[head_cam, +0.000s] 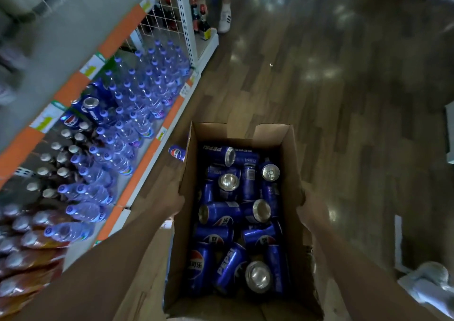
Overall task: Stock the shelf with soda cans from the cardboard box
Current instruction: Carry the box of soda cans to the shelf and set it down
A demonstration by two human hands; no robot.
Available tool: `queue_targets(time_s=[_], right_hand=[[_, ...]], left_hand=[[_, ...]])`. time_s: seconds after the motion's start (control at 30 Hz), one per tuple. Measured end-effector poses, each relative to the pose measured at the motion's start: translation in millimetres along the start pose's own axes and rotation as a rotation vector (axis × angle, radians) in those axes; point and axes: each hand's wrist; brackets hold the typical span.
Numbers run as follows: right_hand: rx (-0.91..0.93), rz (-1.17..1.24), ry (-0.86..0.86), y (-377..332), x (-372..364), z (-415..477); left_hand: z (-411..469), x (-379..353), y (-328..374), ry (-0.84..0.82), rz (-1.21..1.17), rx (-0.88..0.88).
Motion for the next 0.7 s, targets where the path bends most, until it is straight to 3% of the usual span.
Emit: queue_targets(time_s=[0.1, 0.33, 0.7], right_hand=[[0.034, -0.001, 0.003, -24.9, 18.8, 49.3], [-0.027, 0.027, 0.021, -88.9, 54.0, 158.1], [-0.046, 0.011, 0.044, -173.2, 126.2, 313.8]], left_hand=[[58.7, 29.3, 20.9, 0.087, 0.064, -0.034], [175.5, 95.9, 75.2, 0.027, 0.036, -0.045], [309.8, 184.6, 198.5, 0.078, 0.052, -0.047]])
Point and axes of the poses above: each hand's wrist, its own z-axis towards the middle knuckle, its own x-axis out of the back of the hand, y = z × x, and after that the axes turned 10 degrees about -y, right-handed
